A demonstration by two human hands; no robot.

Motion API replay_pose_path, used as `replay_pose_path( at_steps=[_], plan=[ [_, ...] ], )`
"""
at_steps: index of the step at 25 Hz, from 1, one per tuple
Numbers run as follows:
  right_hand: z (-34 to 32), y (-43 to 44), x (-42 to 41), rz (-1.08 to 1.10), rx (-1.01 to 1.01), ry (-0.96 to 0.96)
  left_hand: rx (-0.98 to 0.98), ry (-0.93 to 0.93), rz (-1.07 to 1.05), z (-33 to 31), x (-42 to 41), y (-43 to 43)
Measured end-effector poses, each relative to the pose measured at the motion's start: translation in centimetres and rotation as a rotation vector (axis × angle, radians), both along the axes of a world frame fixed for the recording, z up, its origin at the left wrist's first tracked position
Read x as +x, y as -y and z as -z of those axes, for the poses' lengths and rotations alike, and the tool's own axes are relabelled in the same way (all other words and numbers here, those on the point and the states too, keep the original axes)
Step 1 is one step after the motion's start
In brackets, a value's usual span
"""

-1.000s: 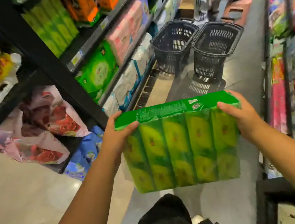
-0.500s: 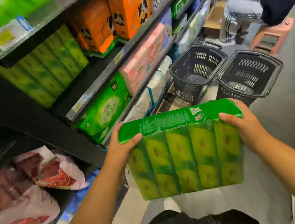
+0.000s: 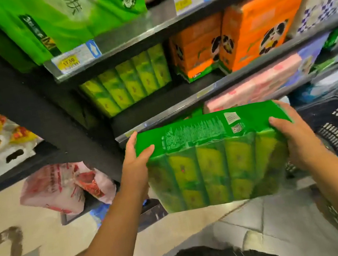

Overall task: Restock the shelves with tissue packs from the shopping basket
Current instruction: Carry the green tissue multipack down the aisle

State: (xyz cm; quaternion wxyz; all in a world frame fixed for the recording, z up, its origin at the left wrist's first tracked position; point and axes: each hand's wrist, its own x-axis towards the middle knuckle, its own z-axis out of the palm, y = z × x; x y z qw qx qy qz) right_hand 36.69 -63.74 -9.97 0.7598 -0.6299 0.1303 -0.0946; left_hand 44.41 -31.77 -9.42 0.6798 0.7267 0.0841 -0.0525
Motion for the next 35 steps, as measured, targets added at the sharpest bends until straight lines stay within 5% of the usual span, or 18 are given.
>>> replay_pose_path(
  at_steps=[9, 15, 35],
  plan=[
    [-4.8, 1.4, 10.2, -0.333, 0.115, -0.021, -0.151, 0.195, -0.209, -2.7, 0.5, -1.0],
    [-6.6, -1.0, 12.7, -0.279, 0.081, 0.038, -0.389, 0.033, -0.236, -4.7, 3.2, -2.4],
    [-6.6, -2.3, 18.0, -0.237, -0.176, 0.458, -0.08, 0.481, -0.336, -4.7, 5.0, -2.3]
  ],
)
